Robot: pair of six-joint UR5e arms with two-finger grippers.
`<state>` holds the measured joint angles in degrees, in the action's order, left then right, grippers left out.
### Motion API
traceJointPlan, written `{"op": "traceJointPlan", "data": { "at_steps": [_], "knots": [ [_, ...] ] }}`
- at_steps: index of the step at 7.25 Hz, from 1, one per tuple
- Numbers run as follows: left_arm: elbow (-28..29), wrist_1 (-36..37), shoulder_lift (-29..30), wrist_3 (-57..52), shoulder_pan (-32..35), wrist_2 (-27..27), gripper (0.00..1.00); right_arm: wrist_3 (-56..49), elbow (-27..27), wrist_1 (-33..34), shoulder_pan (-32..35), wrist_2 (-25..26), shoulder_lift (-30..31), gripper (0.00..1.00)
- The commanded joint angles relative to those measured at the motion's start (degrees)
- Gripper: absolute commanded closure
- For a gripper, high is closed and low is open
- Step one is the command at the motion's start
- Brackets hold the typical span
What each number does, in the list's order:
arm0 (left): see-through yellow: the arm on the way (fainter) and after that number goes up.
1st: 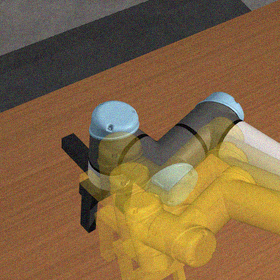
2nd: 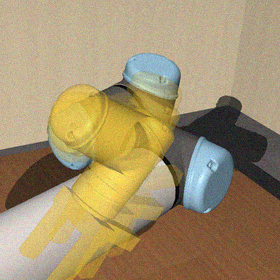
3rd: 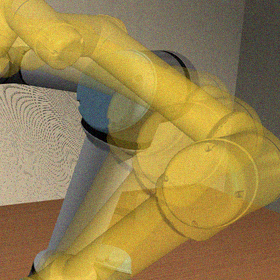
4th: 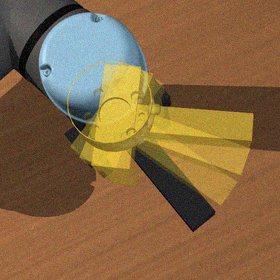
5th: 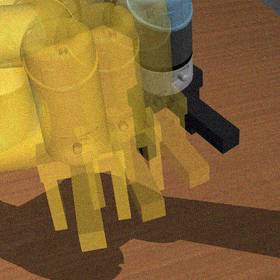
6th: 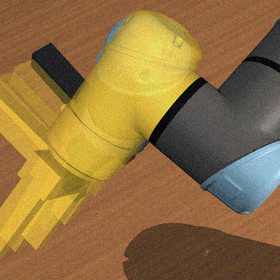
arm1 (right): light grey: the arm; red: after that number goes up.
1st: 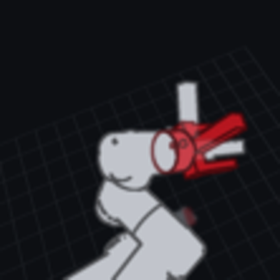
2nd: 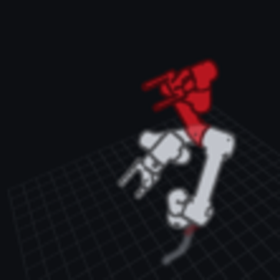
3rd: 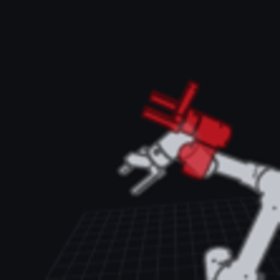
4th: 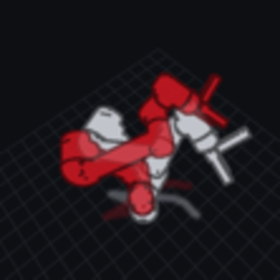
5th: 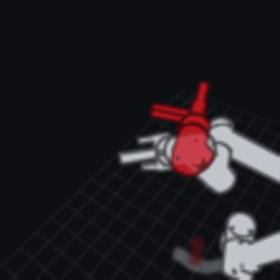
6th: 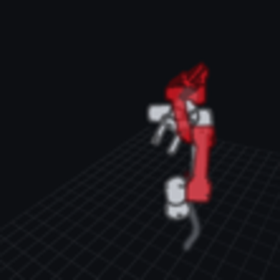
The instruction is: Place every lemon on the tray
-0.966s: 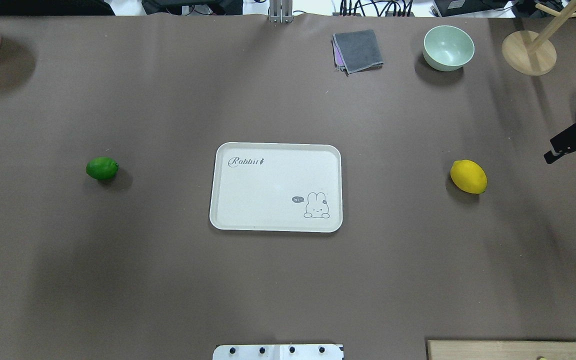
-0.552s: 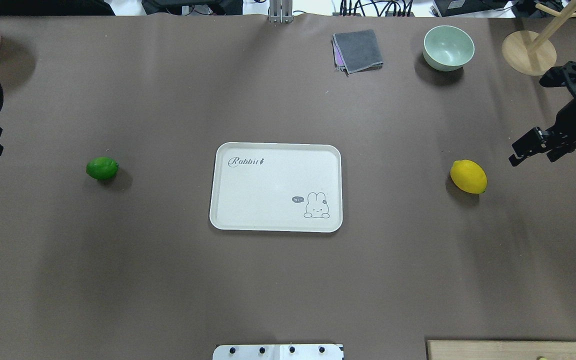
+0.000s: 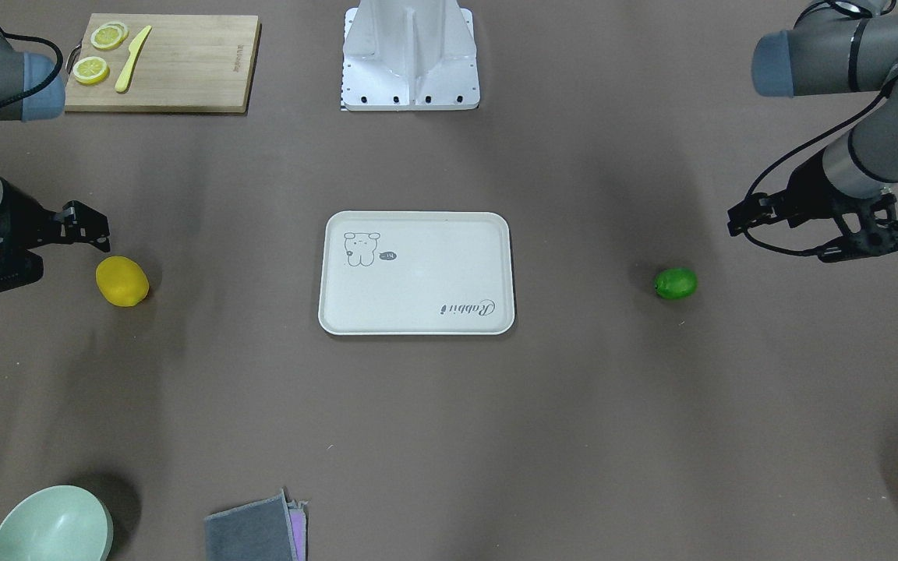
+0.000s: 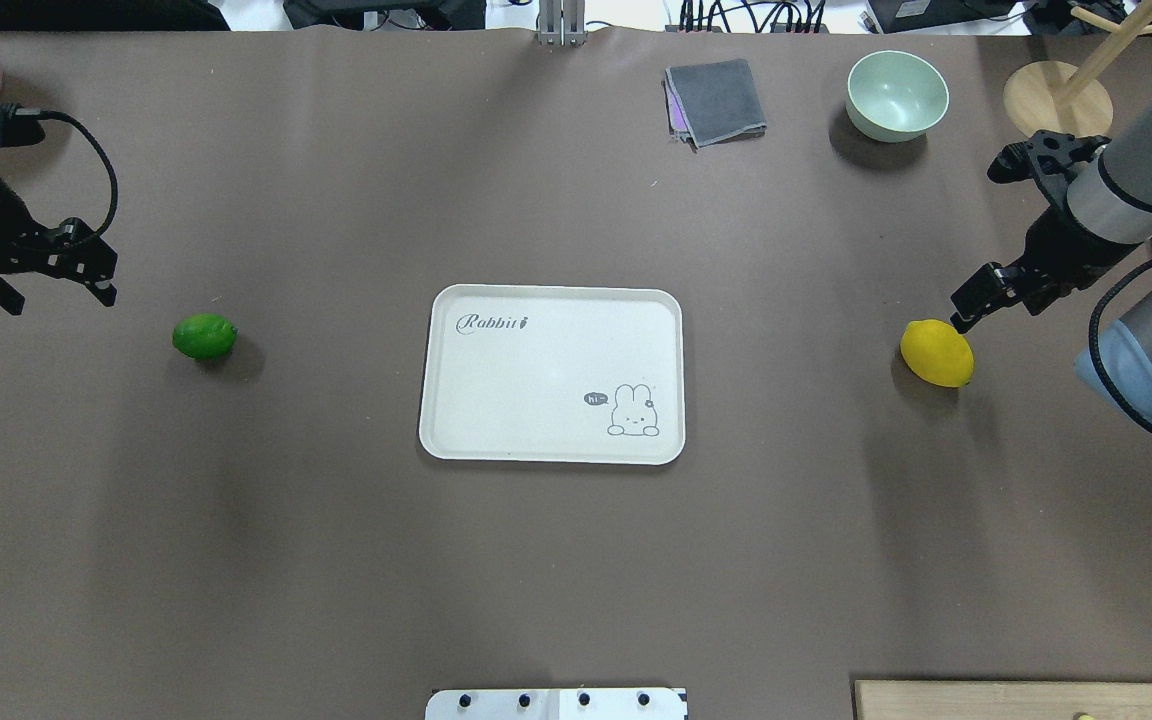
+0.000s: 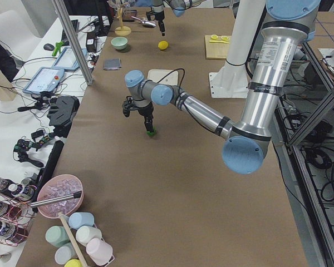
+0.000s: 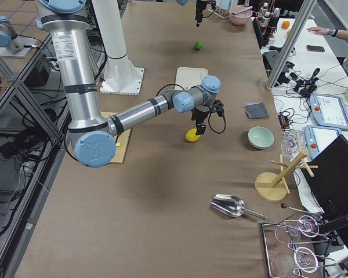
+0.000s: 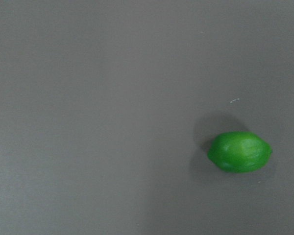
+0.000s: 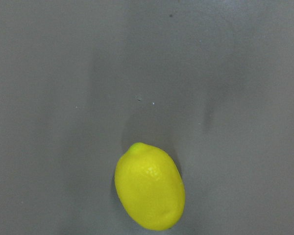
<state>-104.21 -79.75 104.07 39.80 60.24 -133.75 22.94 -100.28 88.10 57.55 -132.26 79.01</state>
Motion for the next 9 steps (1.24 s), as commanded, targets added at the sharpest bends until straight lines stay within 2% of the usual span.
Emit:
{"op": "traceJointPlan", "data": {
  "at_steps": [1, 2, 5, 8, 9],
  "knots": [
    [4.8, -0.5, 4.8, 1.5, -1.4, -2.2, 0.04, 1.5, 8.4, -11.5, -1.1, 0.7, -0.7, 0.02],
    [6.0, -1.7, 5.0, 1.6, -2.9, -2.1, 0.04, 5.5, 8.6, -13.4, -2.6, 0.8, -0.8, 0.02],
    [13.2, -12.5, 5.4, 5.1, -5.4, -1.8, 0.04, 6.0, 8.4, -13.4, -3.1, 0.3, -1.8, 0.02],
    [19.6, -17.4, 7.5, 5.5, -6.1, -1.7, 0.04, 5.9, 8.7, -13.4, -5.3, 3.0, -1.7, 0.02],
    [19.9, -17.7, 7.6, 6.8, -6.2, -1.7, 0.04, 5.9, 8.7, -13.4, -6.1, 3.4, -1.8, 0.02]
  ]
}}
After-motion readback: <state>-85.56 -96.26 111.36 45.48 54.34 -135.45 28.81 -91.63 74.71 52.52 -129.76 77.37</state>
